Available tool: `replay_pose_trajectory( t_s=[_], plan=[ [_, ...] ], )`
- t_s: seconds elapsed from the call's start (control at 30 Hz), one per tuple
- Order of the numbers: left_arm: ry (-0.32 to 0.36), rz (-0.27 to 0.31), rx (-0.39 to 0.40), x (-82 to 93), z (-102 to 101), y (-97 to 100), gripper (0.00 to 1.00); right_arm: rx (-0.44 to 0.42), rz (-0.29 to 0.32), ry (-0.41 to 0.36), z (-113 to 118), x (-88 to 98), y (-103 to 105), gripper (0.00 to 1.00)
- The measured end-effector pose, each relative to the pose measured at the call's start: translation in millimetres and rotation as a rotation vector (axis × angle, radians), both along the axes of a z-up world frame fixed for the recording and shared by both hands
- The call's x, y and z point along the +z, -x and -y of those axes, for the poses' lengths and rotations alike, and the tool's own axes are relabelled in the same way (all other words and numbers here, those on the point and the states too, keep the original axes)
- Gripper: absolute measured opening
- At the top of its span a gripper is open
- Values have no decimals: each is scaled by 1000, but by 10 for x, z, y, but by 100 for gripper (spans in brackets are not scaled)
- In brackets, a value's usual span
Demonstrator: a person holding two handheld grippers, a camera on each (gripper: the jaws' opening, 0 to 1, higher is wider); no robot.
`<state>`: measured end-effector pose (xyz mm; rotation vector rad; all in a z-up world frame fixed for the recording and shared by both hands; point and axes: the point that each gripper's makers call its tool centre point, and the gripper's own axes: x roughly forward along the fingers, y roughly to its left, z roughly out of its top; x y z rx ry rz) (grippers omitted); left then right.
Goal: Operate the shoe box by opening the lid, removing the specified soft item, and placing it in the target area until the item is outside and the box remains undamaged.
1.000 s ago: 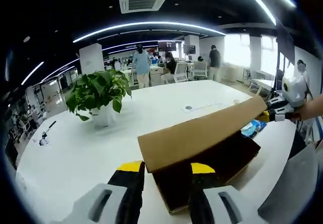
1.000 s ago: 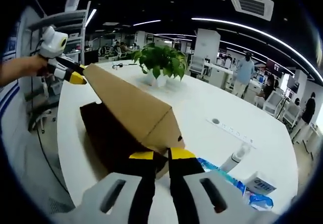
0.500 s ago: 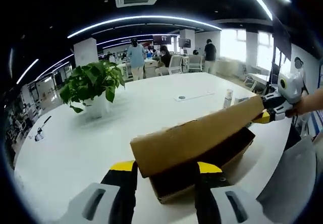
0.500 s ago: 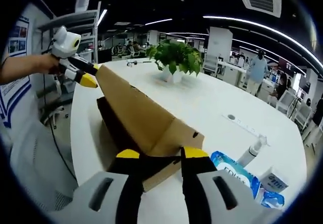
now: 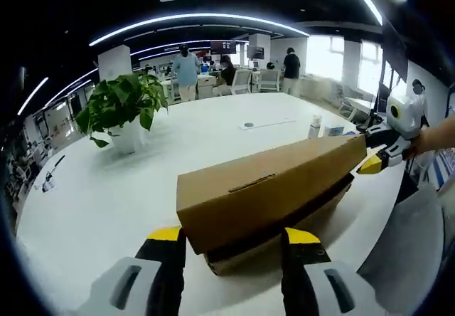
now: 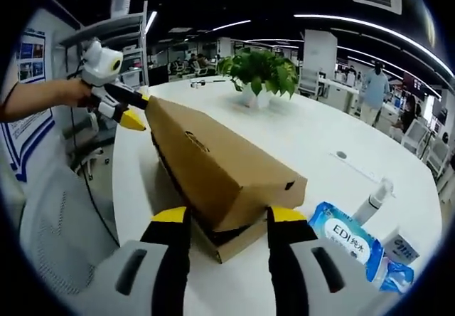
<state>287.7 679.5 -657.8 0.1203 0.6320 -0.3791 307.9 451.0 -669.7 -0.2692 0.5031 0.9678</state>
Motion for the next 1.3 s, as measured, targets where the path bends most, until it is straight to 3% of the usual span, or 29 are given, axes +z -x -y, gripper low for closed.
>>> replay_pose_trajectory(
  t_s=[0.43,0.93,1.3],
  plan=[
    [35,-60,11,-200,43,64,59,-28,-106,-35,-25,-135,38,45],
    [36,-114,51,-411,17,57,54,-45,-130,9,-31,-314,39,43],
    [23,-149,73,-557,-4,33,50,-34,-112,58,-16,-444,59,41]
  ],
)
